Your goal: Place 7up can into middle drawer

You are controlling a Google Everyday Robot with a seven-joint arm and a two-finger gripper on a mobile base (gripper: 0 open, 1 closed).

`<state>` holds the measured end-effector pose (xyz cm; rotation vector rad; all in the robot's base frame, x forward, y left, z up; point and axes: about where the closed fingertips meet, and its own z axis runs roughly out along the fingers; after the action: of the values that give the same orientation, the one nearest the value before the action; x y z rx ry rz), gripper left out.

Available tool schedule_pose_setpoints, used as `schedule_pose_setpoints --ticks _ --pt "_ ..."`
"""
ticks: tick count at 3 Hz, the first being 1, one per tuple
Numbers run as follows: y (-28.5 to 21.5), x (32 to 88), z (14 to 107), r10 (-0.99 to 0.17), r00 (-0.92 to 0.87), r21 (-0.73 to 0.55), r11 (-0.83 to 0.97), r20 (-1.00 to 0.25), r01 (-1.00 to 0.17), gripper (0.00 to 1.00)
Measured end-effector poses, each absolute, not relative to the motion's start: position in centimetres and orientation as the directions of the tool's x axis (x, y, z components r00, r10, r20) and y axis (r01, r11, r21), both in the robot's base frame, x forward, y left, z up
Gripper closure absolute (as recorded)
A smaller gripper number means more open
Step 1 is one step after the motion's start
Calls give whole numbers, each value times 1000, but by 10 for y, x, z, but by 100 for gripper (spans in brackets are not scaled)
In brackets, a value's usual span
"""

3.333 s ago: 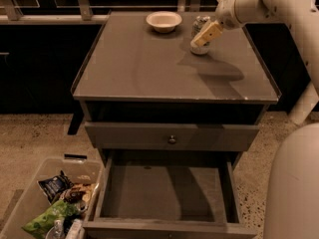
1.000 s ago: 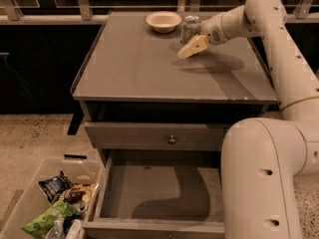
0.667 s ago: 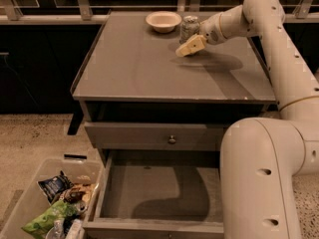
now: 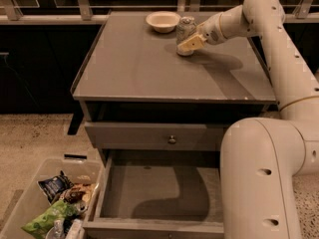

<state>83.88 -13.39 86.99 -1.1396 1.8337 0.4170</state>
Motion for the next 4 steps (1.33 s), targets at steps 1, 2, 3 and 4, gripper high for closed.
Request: schedule_pose_setpoints --ticks 1,2,3,4 --pt "-134 839 870 -533 -161 -168 516 -831 -840 88" --pt "-134 839 870 -533 -161 -168 516 -831 -840 100" --pt "-134 839 870 -533 -162 -168 516 -831 -840 100" --pt "-142 821 882 -530 -170 -155 514 -831 -844 100"
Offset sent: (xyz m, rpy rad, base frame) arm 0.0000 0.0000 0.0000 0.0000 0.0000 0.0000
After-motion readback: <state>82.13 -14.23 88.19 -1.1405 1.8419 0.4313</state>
